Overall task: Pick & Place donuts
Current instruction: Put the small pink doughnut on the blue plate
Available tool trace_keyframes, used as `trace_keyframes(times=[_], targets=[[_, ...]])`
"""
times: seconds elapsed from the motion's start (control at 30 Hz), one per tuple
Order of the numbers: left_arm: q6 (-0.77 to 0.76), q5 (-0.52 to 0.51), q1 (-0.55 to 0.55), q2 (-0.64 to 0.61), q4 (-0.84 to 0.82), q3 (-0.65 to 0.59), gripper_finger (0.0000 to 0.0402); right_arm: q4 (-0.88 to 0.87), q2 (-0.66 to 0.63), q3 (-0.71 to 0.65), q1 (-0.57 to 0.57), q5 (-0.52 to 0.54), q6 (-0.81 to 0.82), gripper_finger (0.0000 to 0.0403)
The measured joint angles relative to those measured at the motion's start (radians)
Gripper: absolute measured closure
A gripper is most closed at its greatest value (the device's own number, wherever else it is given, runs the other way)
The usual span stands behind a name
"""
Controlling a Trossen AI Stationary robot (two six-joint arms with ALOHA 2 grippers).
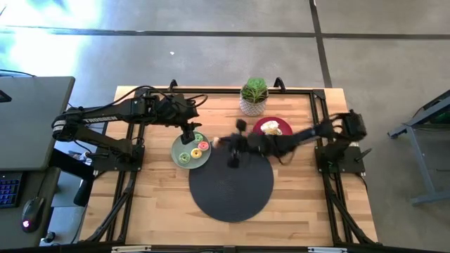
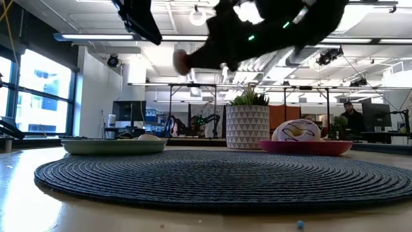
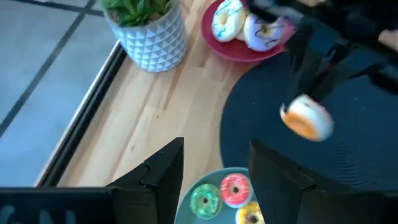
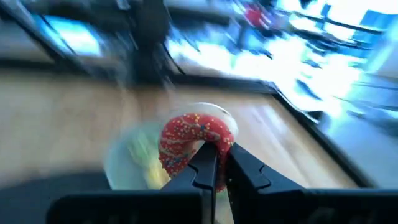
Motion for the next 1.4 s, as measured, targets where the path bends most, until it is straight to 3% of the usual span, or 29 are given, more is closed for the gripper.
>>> trace_keyframes(times=[0.1, 0.37, 0.53, 0.7, 0.9, 1.1, 1.4], targets=[[0.003, -0.052, 0.000, 0.000, -0.019, 0.000, 0.0234, 0.100, 0.088, 0.050, -0.115, -0.202, 0.084, 0.0388], [-0.008, -0.236, 0.000, 0.000, -0.130, 0.000, 0.0234, -0.166, 0.414, 0.436, -0.207, -0.397, 0.031, 0.0395], [-0.081, -0.306, 0.000, 0.000, -0.185, 0.000, 0.0234, -0.414, 0.564, 0.702, -0.206, -0.436, -0.006, 0.0383], [-0.117, -0.310, 0.000, 0.000, -0.249, 0.000, 0.0234, -0.583, 0.652, 0.856, -0.204, -0.437, -0.030, 0.0384], [-0.160, -0.314, 0.000, 0.000, -0.279, 0.000, 0.0234, -0.656, 0.671, 0.909, -0.204, -0.437, -0.028, 0.0370], [-0.166, -0.299, 0.000, 0.000, -0.330, 0.000, 0.0234, -0.675, 0.671, 0.909, -0.204, -0.436, -0.026, 0.0317], [-0.351, -0.427, 0.000, -0.004, -0.517, 0.000, 0.0234, -0.678, 0.641, 0.913, -0.196, -0.415, -0.027, 0.0257]])
